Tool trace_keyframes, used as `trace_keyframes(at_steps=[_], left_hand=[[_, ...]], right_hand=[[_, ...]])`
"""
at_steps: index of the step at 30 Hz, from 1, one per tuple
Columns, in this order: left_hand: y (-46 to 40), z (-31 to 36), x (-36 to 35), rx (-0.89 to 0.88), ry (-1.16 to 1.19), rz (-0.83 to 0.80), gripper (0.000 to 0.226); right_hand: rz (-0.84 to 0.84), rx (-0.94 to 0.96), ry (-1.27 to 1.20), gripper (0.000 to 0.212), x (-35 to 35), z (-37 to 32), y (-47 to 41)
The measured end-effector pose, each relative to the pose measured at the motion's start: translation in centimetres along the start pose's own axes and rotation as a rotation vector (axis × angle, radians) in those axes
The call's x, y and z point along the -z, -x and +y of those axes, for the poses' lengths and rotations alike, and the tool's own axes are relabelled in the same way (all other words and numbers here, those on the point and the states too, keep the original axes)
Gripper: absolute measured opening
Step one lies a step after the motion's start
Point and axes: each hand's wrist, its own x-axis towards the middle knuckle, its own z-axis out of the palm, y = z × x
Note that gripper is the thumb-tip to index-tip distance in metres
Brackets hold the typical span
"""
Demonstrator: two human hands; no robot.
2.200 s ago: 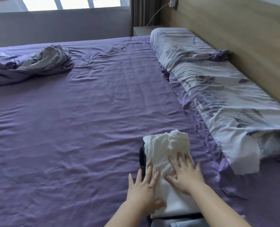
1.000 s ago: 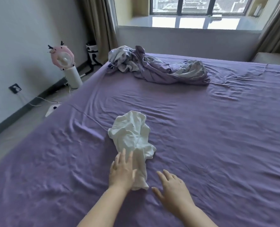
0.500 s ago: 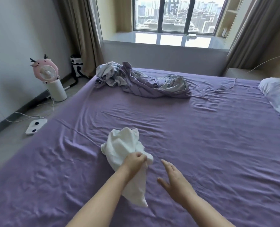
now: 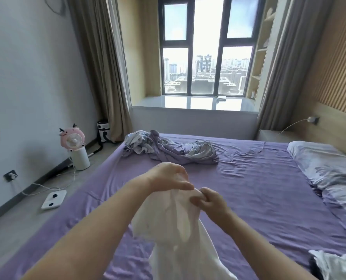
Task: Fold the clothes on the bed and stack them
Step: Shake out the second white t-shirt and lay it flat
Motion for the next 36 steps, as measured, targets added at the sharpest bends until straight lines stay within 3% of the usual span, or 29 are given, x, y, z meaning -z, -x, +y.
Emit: trace_keyframes(at_steps=[3, 7, 10, 15, 18, 21, 24, 25, 27, 32, 36], left_hand=[[2.8, 4.1, 1.0, 0.026, -0.219, -0.006, 0.042], [5.8, 10.0, -0.2, -0.039, 0.004, 0.023, 0.034], [7.2, 14.0, -1.5, -0.102, 0.004, 0.045, 0.021], [8.8, 19.1, -1.1, -0.133, 0.082, 0.174, 0.039], [9.6, 22.1, -0.4, -0.105, 0.186, 0.234, 0.031], [10.2, 24.6, 0.7, -0.097, 0.241, 0.297, 0.042], [10.8, 27.2, 1.8, -0.097, 0.283, 0.352, 0.051], [11.0, 27.8, 2.1, -0.098, 0.297, 0.361, 0.052], [11.5, 28.5, 2.7, -0.098, 0.275, 0.367, 0.046], [13.1, 26.4, 4.1, -0.07, 0.105, 0.346, 0.033], [15.3, 22.3, 4.5, 0.004, 0.059, 0.337, 0.026]], right_hand=[[-0.042, -0.036, -0.13, 0.031, 4.2, -3.6, 3.4], [-0.094, 0.035, -0.151, 0.026, 9.0, -8.2, 8.2], [-0.036, 0.053, -0.081, 0.021, 12.0, -9.8, 11.4], [0.022, 0.044, -0.188, 0.017, 15.9, -8.9, 17.3], [0.011, 0.035, -0.077, 0.014, 16.8, -7.0, 20.6], [-0.002, 0.033, 0.04, 0.013, 17.1, -5.4, 23.3], [-0.073, -0.052, 0.039, 0.035, 16.9, -4.5, 25.3], [-0.077, -0.044, 0.055, 0.032, 16.7, -4.3, 25.6], [-0.006, -0.007, 0.174, 0.017, 16.6, -4.2, 25.8], [0.189, 0.017, 0.248, 0.031, 19.3, -5.3, 25.9], [0.271, 0.064, 0.12, 0.04, 21.7, -6.7, 26.1]])
